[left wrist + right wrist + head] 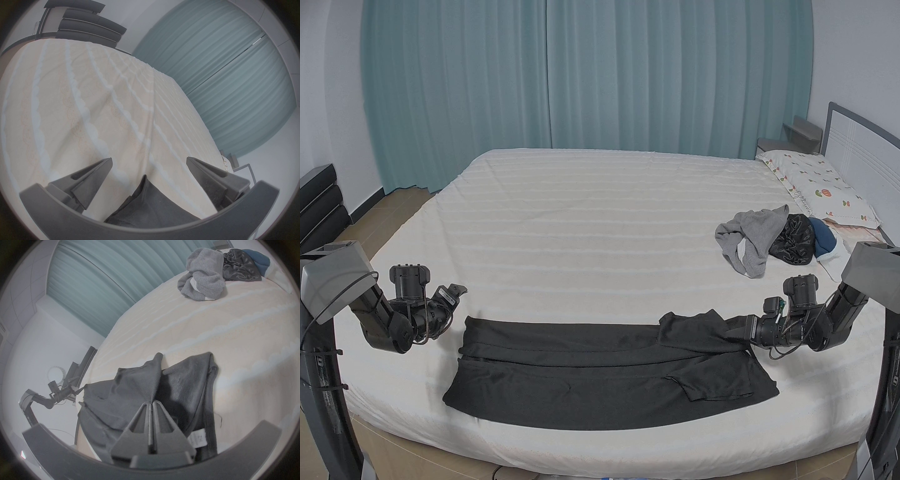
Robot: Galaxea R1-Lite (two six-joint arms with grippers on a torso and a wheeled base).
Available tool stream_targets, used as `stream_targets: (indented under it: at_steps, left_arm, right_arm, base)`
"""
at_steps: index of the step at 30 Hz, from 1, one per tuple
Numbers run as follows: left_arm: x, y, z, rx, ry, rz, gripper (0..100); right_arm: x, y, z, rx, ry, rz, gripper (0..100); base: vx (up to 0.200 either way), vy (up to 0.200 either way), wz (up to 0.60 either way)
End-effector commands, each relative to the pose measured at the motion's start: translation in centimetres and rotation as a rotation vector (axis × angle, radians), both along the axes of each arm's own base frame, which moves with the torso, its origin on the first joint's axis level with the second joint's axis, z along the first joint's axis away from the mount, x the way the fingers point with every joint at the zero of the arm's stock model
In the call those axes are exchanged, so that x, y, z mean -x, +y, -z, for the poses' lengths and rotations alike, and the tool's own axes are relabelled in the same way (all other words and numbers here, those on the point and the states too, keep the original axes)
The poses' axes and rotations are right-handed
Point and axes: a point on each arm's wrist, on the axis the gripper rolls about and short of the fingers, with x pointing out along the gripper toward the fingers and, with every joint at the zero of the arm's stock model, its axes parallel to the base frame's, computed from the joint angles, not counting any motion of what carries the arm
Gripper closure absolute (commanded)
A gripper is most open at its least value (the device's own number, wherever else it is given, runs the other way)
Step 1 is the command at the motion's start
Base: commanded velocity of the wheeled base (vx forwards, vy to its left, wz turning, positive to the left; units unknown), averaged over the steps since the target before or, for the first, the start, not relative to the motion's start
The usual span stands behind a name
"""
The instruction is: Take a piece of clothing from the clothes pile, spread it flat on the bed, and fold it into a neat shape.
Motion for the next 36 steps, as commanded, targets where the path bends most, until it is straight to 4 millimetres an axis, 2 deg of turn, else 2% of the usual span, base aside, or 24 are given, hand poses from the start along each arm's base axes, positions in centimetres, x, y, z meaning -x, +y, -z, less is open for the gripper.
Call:
stream_targets:
  at_steps: [1,6,12,21,22,27,28,36]
  left_arm:
    - [0.6,-0.2,-0.4,-0.004,0.001,0.008,0]
    - [1.4,-0.8,-1.5,-0.007,0.003,0.027,0]
    - [2.6,-2.7,-2.4,-0.012,0.067,0.087,0]
    - [3.2,-3.7,-1.3,-0.043,0.149,0.139,0]
    - [3.3,-3.7,-1.2,-0.051,0.157,0.143,0]
    - [3.5,-3.7,-1.3,-0.064,0.173,0.152,0]
    - [3.6,-3.7,-1.2,-0.064,0.184,0.151,0]
    - [3.2,-3.8,-0.2,-0.063,0.208,0.154,0]
  right_arm:
    - [1.1,-0.7,-1.4,-0.024,-0.014,-0.01,100]
    - [2.1,-1.0,-1.4,-0.04,0.01,-0.019,100]
    - [2.1,-1.5,-1.5,-0.04,0.006,-0.003,100]
    - [1.9,-1.5,-1.0,-0.037,0.026,0.011,100]
    - [1.9,-1.5,-0.9,-0.037,0.027,0.011,0]
    - [1.8,-1.5,-1.6,-0.053,0.019,0.026,0]
    - [1.9,-1.6,-2.5,-0.07,0.019,0.059,0]
    - [3.4,-0.8,-5.1,-0.102,0.054,0.244,0]
  base:
    - [0.0,0.0,0.0]
    - [0.0,0.0,0.0]
    - [0.0,0.0,0.0]
    - [0.0,0.0,0.0]
    - [0.0,0.0,0.0]
    - [0.0,0.0,0.0]
    - [0.0,0.0,0.0]
    - [0.0,0.0,0.0]
